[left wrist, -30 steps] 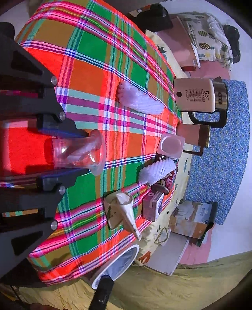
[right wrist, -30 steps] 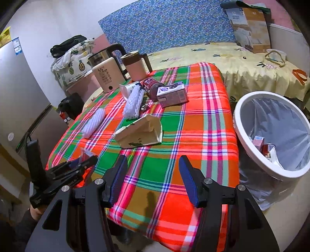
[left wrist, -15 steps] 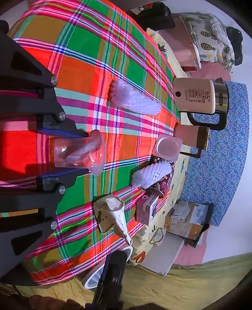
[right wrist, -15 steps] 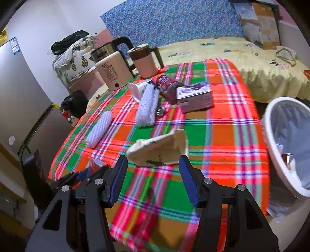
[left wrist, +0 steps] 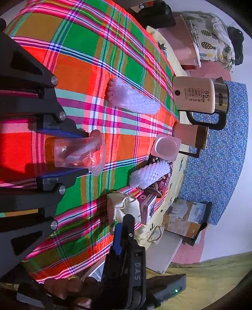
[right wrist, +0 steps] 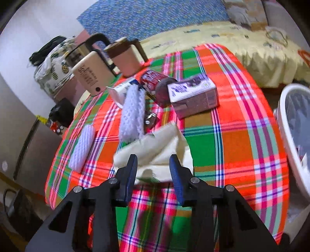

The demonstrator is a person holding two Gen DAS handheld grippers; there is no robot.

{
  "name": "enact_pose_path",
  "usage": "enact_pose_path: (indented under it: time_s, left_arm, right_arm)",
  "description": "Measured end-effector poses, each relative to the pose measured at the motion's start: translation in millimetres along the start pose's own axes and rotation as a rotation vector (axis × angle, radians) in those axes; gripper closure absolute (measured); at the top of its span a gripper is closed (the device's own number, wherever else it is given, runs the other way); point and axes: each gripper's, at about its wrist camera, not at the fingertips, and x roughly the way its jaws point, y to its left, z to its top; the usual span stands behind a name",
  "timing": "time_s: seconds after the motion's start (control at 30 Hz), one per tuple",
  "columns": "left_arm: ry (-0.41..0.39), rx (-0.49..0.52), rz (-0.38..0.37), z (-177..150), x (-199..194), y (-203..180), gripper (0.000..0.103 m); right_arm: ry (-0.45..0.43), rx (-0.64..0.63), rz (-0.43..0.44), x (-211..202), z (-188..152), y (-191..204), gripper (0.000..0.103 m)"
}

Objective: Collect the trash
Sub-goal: 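Grasp the crumpled beige paper with the right tool while the left tool holds the cup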

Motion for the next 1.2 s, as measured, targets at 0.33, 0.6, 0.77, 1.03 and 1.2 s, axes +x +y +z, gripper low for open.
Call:
enact_pose_path:
  time_s: [0.33,0.6,0.77,1.03,1.2]
  left_arm:
    - [-0.009,-0.006,-0.009,-1,0,1,0.074]
    - [-0.005,-0.012,-0.018,0,0,2,0.074]
    - [-0.005,-0.009,-0.013,0,0,2,0.074]
    - [-0.003,-0.008,-0.011,0,0,2,0.074]
    - [0.003,-0.005,-0.008,1,0,1,0.074]
  right_arm:
    - [-0.047,-0.084,-0.034,-14,-3,-7,0.067]
    - [0.015,-0.240,-0.061,11,8,-12,0.045]
    - [0.022,-0.227,-0.037,10,-3,-11,0.045]
    - [0.015,-0.222,-0.068,10,-6,-9,0.088]
    - [0.013,-0.222,-0.047,2,-13,-7,0.095]
